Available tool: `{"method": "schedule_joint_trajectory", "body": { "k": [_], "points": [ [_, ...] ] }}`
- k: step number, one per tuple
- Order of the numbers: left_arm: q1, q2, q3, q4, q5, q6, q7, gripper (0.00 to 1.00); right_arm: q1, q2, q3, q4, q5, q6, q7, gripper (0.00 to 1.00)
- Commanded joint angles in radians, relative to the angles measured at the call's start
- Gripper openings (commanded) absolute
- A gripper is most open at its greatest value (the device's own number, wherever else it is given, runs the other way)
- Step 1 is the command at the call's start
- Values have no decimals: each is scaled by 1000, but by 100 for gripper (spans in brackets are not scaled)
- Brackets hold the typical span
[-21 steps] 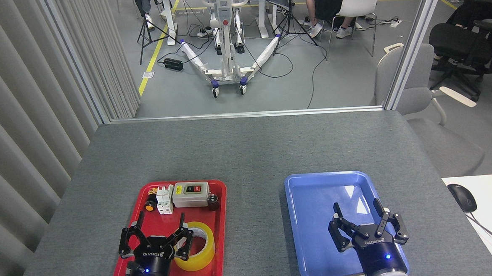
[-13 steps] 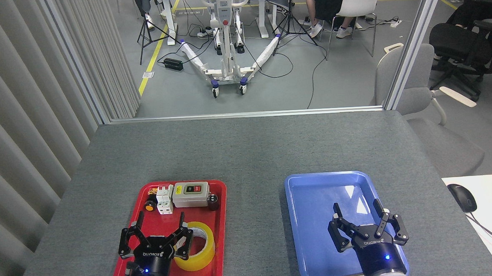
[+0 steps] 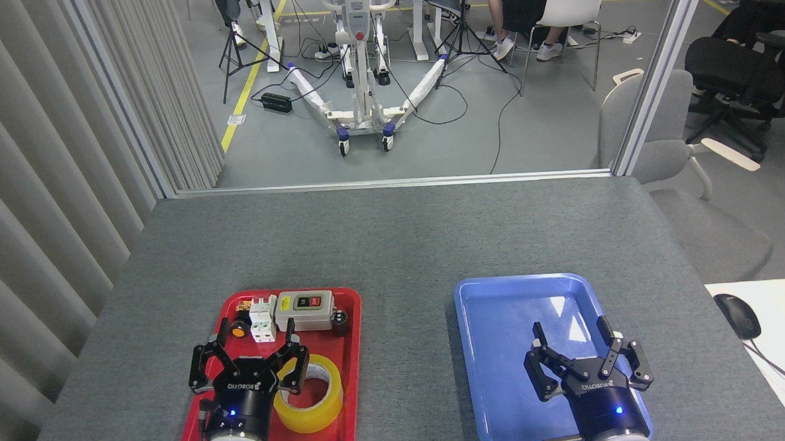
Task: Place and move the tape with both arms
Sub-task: 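Lower the left gripper toward the yellow tape roll in the red tray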
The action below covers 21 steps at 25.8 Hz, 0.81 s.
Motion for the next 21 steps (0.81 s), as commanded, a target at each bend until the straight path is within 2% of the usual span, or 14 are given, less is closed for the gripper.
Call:
{"method": "schedule_joint_trajectory", "body": {
  "k": [1, 7, 9, 10, 11, 13, 15, 16, 17, 19, 21],
  "points": [
    [-13, 3, 0, 0, 0, 1, -4, 100, 1, 0, 0, 0, 0, 0, 0, 100],
    [-27, 9, -2, 9, 2, 0, -9, 100, 1, 0, 2, 0, 0, 0, -1, 100],
    [-40, 17, -2, 14, 2, 0, -44, 100, 1, 2, 2, 0, 0, 0, -1, 100],
    [-57, 29, -3, 10, 2, 0, -116, 100, 1, 2, 0, 0, 0, -2, -1, 100],
    [-76, 46, -9, 3, 3, 0, -236, 100, 1, 2, 0, 0, 0, -3, -1, 100],
    [-125, 77, -28, -13, 3, -2, -578, 100, 1, 2, 0, 0, 0, -3, -1, 100],
    [-180, 81, -51, -17, 3, -5, -964, 100, 1, 0, 0, 0, 0, -3, -1, 100],
    [-201, 80, -59, -17, 2, -5, -1124, 100, 1, 0, 0, 0, 0, -5, -1, 100],
    [-220, 77, -59, -17, 3, -5, -1236, 100, 3, -1, 0, 0, 0, -5, -1, 100],
    [-238, 66, -56, -17, 3, -3, -1342, 100, 3, -1, 0, 0, 0, -2, -1, 100],
    [-250, 57, -54, -9, 8, -3, -1370, 100, 3, -1, -1, 0, 0, 0, -3, 100]
  ]
}}
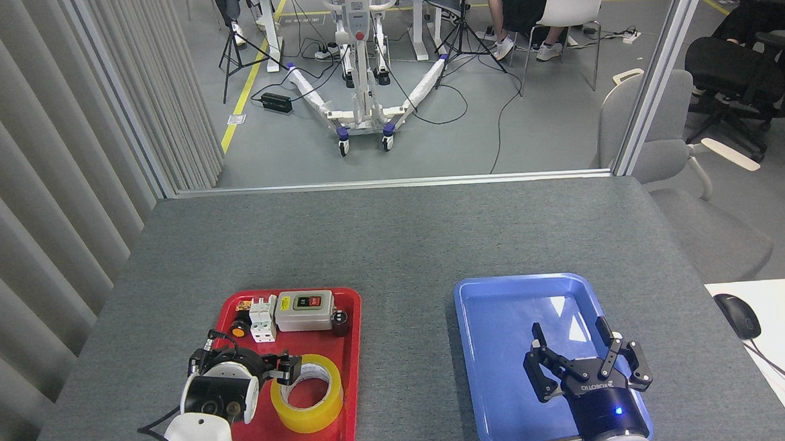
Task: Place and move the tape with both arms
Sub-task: 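Lower the left gripper toward the yellow tape roll in the red tray, then grasp the yellow tape roll's rim with the left gripper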
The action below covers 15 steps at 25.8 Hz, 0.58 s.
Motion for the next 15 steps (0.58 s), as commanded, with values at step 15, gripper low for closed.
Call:
{"method": "schedule_joint_trajectory", "body": {
  "k": [15],
  "points": [
    [-61, -30, 5, 104, 181, 31, -126, 100, -1, -7, -37, 1, -2, 3, -3, 100]
  ]
}}
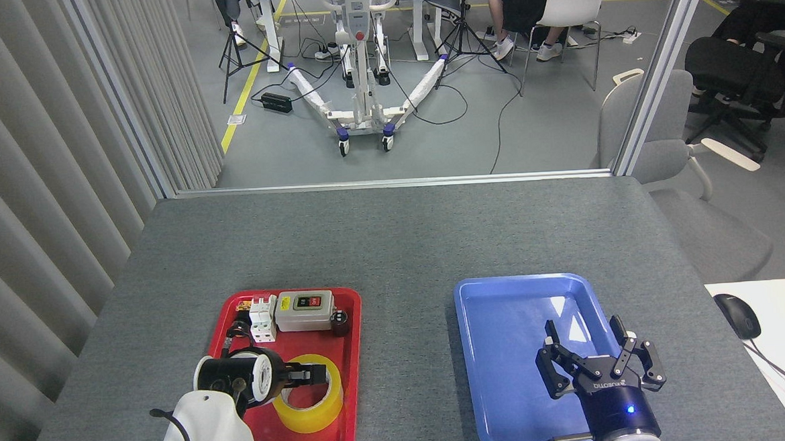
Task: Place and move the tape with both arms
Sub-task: 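Grasp the yellow tape roll's rim with the left gripper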
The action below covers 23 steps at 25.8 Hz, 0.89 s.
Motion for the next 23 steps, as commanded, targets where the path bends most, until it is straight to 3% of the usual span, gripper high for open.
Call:
{"method": "schedule_joint_trajectory", "body": {
  "k": [1, 23],
  "points": [
    [-6, 5, -1, 24, -3, 24, 15, 100, -1, -2, -3, 0, 0, -1, 1, 100],
    [-3, 16, -6, 78, -17, 26, 28, 100, 0, 2, -7, 0, 0, 0, -1, 100]
  ]
}}
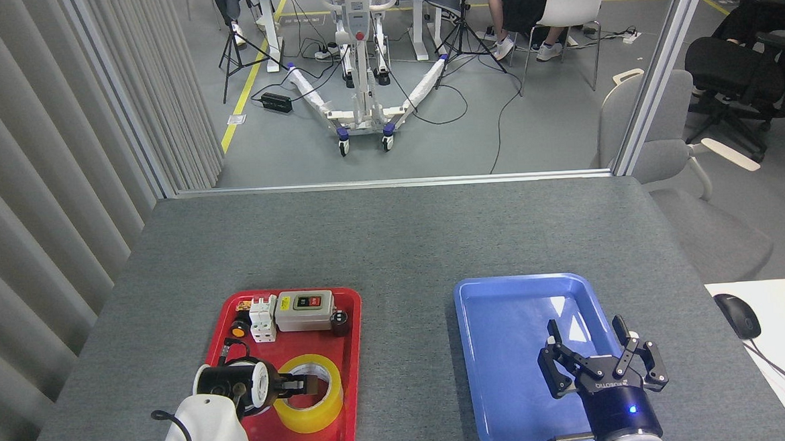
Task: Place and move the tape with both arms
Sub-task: 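Grasp the yellow tape roll's rim with the left gripper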
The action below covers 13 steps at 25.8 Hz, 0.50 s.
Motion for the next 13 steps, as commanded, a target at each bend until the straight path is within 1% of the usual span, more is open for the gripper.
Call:
{"method": "schedule_joint_trajectory", "body": {
  "k": [1, 4, 10, 13],
  "points": [
    [0, -1, -1, 5, 0, 2, 4, 100, 0, 3, -3, 0, 0, 1, -1, 100],
    [0, -1, -1, 20, 0, 3, 14, 100, 3, 5, -23, 0, 0, -1, -2, 100],
    [1, 0, -2, 60, -5, 3, 33, 100, 3, 5, -21, 2, 2, -1, -1, 100],
    [1, 3, -2, 83, -6, 3, 63, 100, 3, 0, -21, 2, 5, -2, 2, 100]
  ]
}}
